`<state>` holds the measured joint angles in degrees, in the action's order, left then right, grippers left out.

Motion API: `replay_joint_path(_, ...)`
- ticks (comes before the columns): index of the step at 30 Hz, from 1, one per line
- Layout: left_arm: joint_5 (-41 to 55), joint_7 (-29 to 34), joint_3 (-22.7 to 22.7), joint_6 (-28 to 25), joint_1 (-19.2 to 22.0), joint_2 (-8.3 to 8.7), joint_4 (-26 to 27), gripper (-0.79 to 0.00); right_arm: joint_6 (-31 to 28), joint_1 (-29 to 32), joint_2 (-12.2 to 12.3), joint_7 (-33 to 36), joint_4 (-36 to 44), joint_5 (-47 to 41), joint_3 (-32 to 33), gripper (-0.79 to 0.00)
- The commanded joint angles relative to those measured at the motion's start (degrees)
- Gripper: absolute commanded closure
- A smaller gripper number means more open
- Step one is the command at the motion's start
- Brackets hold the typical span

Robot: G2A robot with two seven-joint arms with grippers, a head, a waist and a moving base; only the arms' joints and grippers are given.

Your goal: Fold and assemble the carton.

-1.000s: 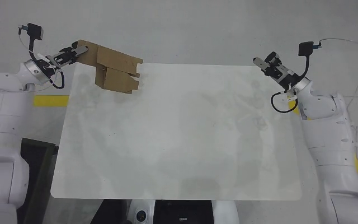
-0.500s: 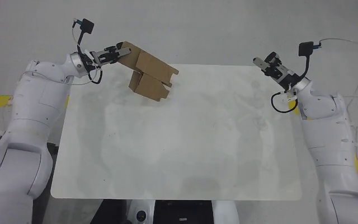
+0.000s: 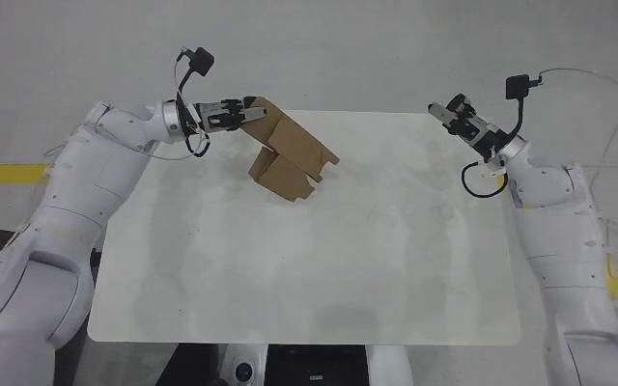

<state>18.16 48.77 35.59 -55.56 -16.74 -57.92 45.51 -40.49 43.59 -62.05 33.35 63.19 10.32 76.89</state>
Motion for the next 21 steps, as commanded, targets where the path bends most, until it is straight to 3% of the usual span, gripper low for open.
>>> replay_joint_path(1,-0.18,-1.10,-1.77,-1.06,0.09,0.82,1.66,0.000,-0.65,-1.23,-0.21,3.99,-1.51,-3.28,-1.49,-0.785)
replay_joint_path(11,3.00,-2.47,-10.39,-2.44,1.91,4.71,10.56,0.000,-8.20,-10.94,-2.61,22.23,-10.93,-16.33,-12.57,-0.785)
replay_joint_path(21,7.20,-2.48,-16.96,-2.44,4.59,8.16,16.40,0.000,-9.03,-16.26,-4.03,21.43,-9.59,-23.51,-29.96,-0.785)
